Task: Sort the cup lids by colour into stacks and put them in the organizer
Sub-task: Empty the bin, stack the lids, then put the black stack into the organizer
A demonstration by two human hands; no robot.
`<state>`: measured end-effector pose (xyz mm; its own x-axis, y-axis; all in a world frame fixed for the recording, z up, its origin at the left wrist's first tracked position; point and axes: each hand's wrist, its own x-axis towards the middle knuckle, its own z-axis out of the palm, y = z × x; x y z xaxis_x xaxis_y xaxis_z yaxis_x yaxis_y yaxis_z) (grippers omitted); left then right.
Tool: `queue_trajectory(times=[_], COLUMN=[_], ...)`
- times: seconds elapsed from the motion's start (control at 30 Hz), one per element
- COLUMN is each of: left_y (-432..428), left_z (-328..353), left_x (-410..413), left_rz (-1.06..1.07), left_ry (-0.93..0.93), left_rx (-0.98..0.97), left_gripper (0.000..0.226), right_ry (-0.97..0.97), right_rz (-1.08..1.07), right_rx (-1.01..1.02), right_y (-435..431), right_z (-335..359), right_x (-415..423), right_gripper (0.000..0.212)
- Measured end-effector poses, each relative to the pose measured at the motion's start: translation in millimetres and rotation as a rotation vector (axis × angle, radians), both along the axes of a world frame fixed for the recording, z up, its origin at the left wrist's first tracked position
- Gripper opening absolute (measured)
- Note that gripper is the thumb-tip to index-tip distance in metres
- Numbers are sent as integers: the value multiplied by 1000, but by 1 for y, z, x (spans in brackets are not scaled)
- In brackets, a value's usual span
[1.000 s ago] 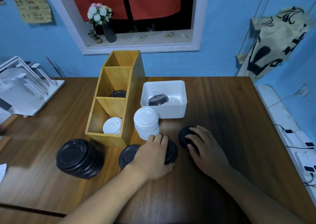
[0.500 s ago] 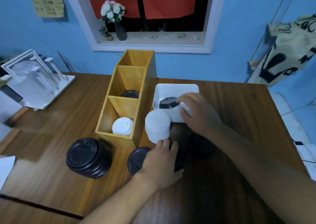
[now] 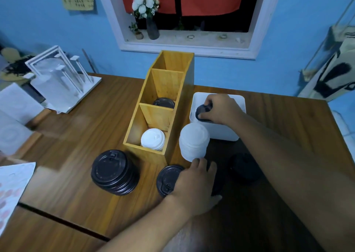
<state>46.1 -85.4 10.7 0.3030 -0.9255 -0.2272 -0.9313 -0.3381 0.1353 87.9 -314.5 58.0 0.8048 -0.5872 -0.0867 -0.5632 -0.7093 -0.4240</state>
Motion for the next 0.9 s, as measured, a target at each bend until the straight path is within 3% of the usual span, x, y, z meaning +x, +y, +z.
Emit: queue_trajectory(times=[0.17, 0.23, 0.47, 0.7, 0.77, 0.9], left_y=[1, 2, 2, 1, -1, -20], left_z=[-8, -11, -16, -10, 1, 49], left_x=[5, 6, 6, 2, 0, 12], left_rz=[-32, -50, -48, -90, -127, -197], left_ry=[-15, -44, -49, -37, -26, 37], left_rx=[-59, -91, -132, -121, -136, -335], left_gripper=[103, 102, 99, 99, 88, 32], right_ry=[-393, -466, -167, -146, -99, -44], right_rz=[9, -4, -50, -36, -25, 4], right_rx=[-60, -43, -73, -183, -220, -189], right_y=[27, 43, 70, 80, 78, 77], right_z=[27, 19, -70, -92, -89, -85], right_x=[-90, -139, -213, -208, -201, -199], right_gripper=[54, 58, 65, 58, 58, 59])
